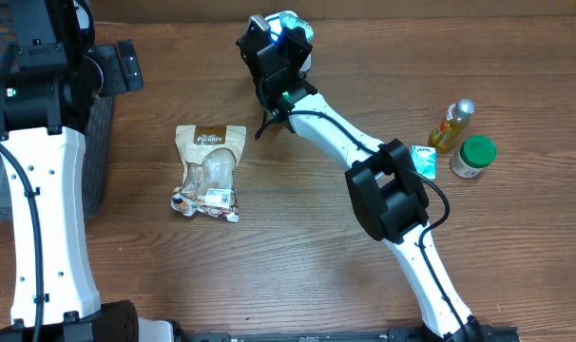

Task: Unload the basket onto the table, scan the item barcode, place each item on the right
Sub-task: 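Carry the teal item up to the white scanner with the right gripper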

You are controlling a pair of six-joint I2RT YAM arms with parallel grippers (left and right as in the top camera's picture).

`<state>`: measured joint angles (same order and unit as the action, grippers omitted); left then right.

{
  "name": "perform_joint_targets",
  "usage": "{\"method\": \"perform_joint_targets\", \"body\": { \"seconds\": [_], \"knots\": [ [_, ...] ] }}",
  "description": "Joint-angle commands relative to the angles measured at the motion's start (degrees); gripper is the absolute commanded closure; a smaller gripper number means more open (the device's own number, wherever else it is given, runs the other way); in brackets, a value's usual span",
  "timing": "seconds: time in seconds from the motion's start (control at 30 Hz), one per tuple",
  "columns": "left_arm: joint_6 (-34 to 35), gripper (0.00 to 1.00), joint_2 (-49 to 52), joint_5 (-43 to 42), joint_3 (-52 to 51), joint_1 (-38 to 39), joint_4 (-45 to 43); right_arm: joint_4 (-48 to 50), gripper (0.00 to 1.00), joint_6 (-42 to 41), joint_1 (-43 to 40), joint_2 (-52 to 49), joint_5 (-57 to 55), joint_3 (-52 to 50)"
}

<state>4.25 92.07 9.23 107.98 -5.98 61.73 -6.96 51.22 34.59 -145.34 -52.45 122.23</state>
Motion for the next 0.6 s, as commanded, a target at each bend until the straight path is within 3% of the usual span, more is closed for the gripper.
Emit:
{"method": "perform_joint_targets", "body": {
  "seconds": [0.0, 0.13, 0.33, 0.47, 0.57],
  "knots": [
    [-0.87, 0.01, 0.20, -0.11, 0.00, 0.74, -0.22, 0.37, 0.96, 0.13, 1.42, 0.00, 0.20, -0.37],
    [-0.87, 0.00, 0.20, -0.09, 0.00, 0.74, -0.22, 0.13, 0.96, -2.03, 1.46, 0.92, -0.52, -0.37],
    [-0.87, 0.00, 0.20, -0.09, 0.00, 0.74, -0.22, -8.57, 0.96, -8.68, 1.46, 9.22, 2.58, -0.35],
    [-0.87, 0.01, 0.20, -0.09, 0.00, 0.74, -0.20, -16.55, 0.96, -15.93, 0.55, 16.06, 4.96, -0.35],
    [-0.87, 0.00, 0.20, -0.09, 0.00, 0.74, -0.22, -26.71, 0.96, -26.12, -0.92, 21.24, 6.78, -0.35]
  ]
}}
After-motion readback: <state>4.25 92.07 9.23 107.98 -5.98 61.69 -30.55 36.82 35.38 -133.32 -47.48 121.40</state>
